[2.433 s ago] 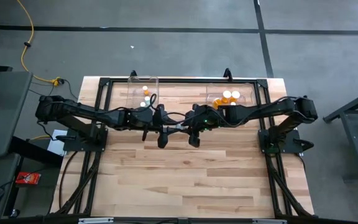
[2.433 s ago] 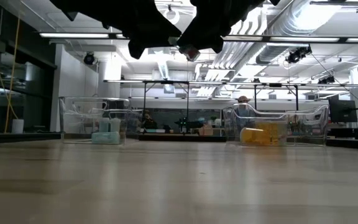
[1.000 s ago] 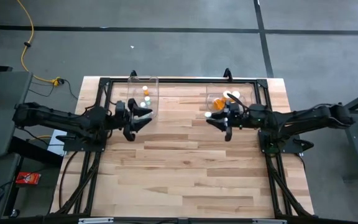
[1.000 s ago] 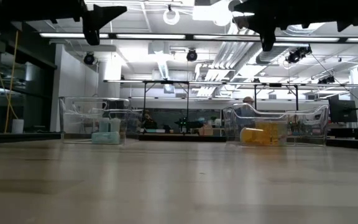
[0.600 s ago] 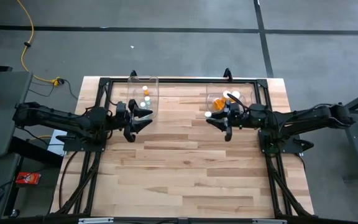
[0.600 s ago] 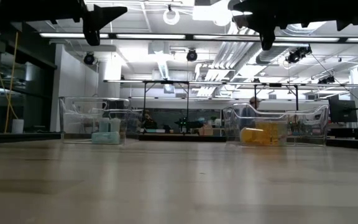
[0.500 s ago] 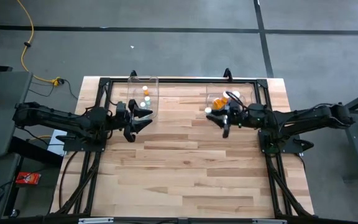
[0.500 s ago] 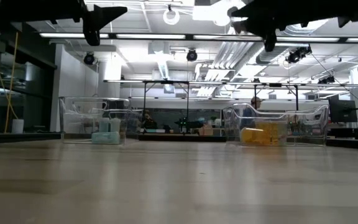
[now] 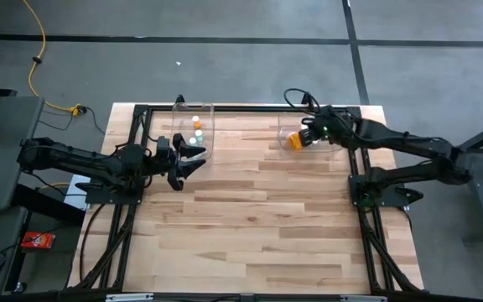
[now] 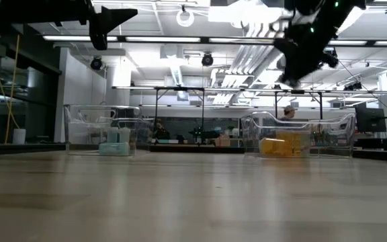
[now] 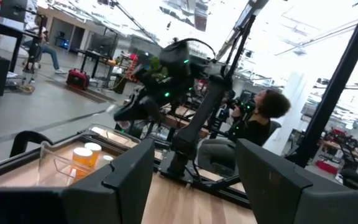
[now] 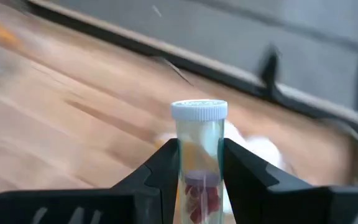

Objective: Pick and place medicine bottles into bin by pill shape (circle, oval)
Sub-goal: Put the blue pill bottle into the left transparent bin

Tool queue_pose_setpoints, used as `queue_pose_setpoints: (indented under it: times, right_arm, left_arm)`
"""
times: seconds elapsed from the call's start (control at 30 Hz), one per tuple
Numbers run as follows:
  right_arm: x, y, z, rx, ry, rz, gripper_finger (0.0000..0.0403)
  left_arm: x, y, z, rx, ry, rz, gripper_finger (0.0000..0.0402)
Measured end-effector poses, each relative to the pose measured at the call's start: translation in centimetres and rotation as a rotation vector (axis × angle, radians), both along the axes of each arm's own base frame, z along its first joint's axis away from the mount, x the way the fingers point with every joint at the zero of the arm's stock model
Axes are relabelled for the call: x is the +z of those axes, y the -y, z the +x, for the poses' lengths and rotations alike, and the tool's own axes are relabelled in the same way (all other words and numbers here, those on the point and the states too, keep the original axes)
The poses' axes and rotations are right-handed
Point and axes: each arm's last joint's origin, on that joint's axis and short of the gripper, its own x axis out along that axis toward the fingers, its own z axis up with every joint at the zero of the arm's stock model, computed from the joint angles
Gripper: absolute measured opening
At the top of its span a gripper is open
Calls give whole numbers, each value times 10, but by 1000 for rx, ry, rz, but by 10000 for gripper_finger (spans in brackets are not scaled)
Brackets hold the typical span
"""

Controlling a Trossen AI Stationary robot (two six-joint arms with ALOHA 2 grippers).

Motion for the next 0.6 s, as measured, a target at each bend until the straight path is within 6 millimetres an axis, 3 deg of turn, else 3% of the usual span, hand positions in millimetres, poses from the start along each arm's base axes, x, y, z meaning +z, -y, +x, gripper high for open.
queue_pose_setpoints:
  times: [0.33,0.6]
  right_arm:
    - [-40,47,-9,-148,-188,262,99]
    - [-74,58,-13,-207,-404,456,99]
  left_arm:
    - [0,-1,0,24,0,-5,213]
    - [0,-1,0,23,0,-5,213]
